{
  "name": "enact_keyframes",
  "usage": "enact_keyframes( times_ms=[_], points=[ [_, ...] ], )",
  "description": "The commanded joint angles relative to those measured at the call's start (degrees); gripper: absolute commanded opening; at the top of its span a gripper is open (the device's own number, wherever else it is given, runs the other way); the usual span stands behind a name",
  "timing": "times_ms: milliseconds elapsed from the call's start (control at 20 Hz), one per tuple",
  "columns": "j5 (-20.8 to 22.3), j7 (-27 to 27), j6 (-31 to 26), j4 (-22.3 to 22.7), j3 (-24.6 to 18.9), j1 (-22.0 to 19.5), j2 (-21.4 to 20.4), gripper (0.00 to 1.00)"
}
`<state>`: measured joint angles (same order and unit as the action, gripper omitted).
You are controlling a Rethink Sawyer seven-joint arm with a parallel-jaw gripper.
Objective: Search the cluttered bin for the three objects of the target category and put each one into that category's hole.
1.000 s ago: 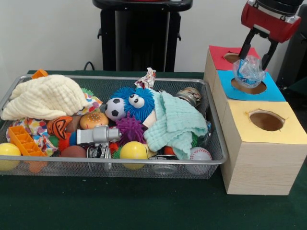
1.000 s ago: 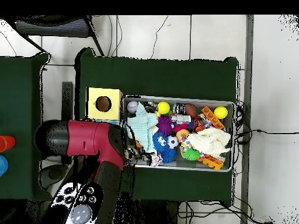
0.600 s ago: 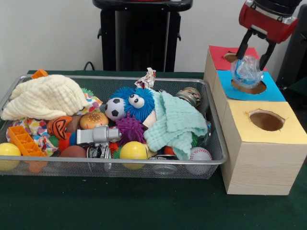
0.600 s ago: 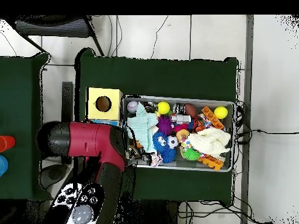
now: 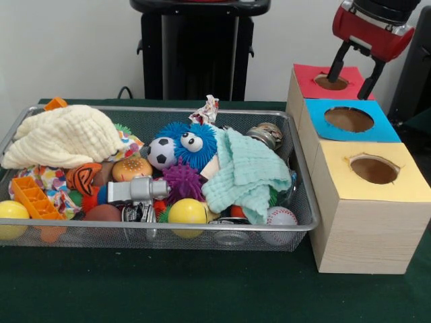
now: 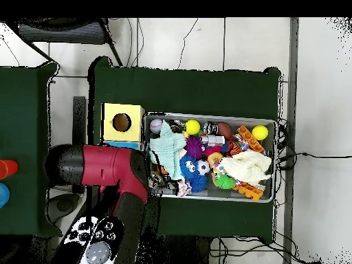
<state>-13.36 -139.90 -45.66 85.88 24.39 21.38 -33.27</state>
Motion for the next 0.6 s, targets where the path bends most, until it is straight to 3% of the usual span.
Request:
enact_keyframes(
  times_ms=[50,300,600],
  points=[
    [-1.9,-11.3,0.0,2.9,-3.1,-1.2,1.8,1.0],
    [-2.1,-12.2,-1.3,0.9,-2.8,-0.8,2.4,1.0],
    [0.4,-6.8,2.5,-0.5,-3.2,-4.7,5.0,1.0]
  ],
)
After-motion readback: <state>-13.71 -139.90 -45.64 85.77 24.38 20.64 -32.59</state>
